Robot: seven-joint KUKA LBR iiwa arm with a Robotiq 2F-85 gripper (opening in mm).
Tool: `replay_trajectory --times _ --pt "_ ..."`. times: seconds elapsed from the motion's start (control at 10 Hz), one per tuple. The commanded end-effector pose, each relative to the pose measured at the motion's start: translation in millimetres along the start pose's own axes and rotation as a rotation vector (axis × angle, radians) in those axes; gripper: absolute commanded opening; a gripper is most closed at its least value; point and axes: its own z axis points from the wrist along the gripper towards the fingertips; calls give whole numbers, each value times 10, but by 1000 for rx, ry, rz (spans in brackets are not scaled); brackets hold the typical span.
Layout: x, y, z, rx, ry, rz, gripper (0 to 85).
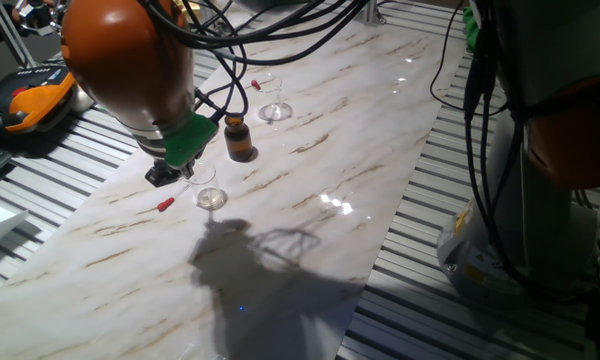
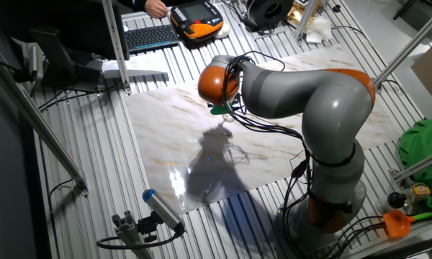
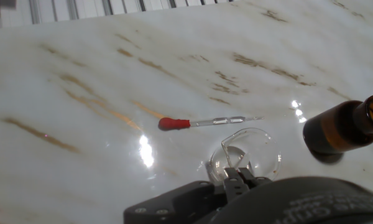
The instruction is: Transfer liquid using a dropper
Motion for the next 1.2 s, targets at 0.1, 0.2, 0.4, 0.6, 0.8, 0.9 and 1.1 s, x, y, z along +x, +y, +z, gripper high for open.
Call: replay_trajectory --times 0.1,0.2,0.4,0.6,0.8,0.9,1.1 --pt "1 0 0 0 0 0 0" --pt "1 0 0 1 -3 1 0" --pt "1 0 0 7 -14 0 0" --pt "1 0 0 9 -23 2 0" --pt "1 0 0 5 -25 11 0" --pt "1 0 0 4 -29 14 0" --pt "2 1 3 0 -38 17 0"
